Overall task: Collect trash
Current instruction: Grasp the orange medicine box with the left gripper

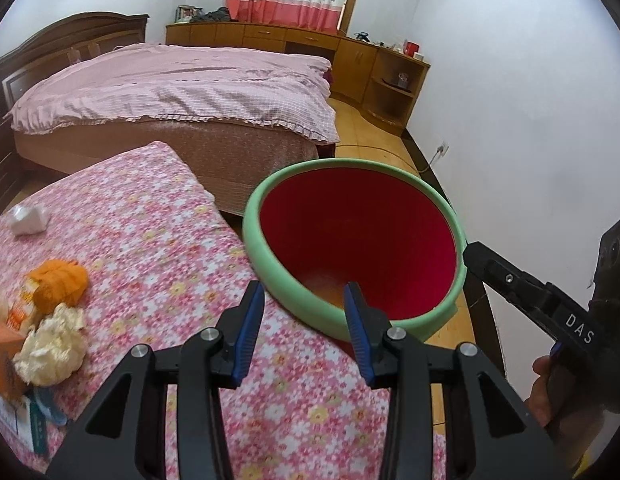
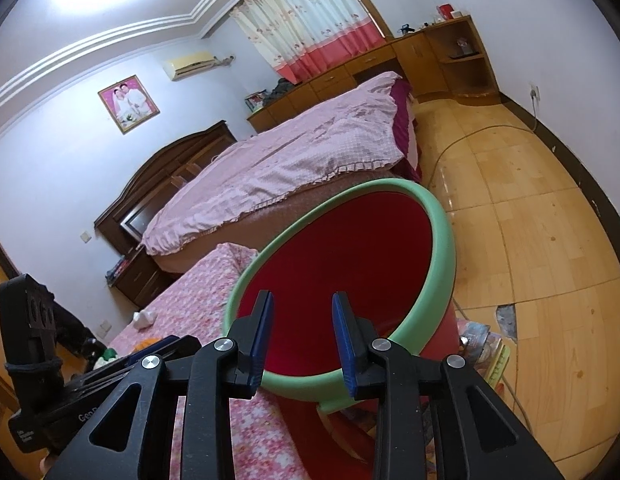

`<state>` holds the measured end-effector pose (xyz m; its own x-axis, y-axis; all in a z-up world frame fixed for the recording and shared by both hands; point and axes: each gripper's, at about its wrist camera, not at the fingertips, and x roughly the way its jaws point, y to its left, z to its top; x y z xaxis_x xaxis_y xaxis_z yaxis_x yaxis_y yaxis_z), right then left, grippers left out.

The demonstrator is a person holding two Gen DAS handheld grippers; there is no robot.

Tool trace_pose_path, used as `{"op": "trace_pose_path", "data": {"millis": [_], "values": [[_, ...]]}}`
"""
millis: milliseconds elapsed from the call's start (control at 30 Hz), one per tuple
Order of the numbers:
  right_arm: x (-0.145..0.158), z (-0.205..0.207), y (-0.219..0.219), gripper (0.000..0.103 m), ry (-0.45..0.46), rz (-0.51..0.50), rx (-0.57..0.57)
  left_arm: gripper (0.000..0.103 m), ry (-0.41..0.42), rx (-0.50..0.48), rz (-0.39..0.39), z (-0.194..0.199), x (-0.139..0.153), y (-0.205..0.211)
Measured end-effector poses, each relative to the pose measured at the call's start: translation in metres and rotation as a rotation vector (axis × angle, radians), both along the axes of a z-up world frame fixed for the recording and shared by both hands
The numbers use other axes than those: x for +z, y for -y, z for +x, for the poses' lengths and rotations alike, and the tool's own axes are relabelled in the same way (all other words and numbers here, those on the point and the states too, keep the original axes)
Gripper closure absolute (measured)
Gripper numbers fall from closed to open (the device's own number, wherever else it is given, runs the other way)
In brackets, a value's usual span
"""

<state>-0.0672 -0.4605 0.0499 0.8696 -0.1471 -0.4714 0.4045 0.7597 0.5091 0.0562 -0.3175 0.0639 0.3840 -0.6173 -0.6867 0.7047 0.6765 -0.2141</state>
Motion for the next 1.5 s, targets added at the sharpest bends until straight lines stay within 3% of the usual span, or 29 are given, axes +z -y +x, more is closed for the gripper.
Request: {"op": "trace_pose_path", "data": {"millis": [367, 533, 733, 1000, 1133, 1267, 1500], "values": [[0.012, -0.003, -0.029, 0.071, 0.001, -0.005, 0.052, 0.062, 0.009, 0.111, -0.021, -0.001, 0.012, -0.053], [0.016, -0.001, -0.044, 0.062, 0.003, -0.006, 0.081, 0.062, 0.007, 0.198, -0.026, 0.005, 0.015, -0.085], [0.015, 0.003, -0.055, 0.062, -0.009, 0.006, 0.113, 0.062, 0.021, 0.288, -0.028, 0.017, 0.019, -0.126], [0.008, 0.01, -0.068, 0.062, -0.045, 0.027, 0.151, 0.061, 0.031, 0.412, 0.045, 0.039, 0.011, -0.172], [0.007, 0.013, -0.074, 0.062, -0.059, 0.022, 0.16, 0.057, 0.032, 0.487, 0.096, 0.052, 0.0, -0.189], [0.007, 0.019, -0.08, 0.061, -0.075, 0.019, 0.173, 0.057, 0.011, 0.511, 0.112, 0.063, -0.011, -0.197], [0.003, 0.024, -0.086, 0.061, -0.1, 0.021, 0.187, 0.056, -0.016, 0.45, 0.09, 0.065, -0.018, -0.192]]}}
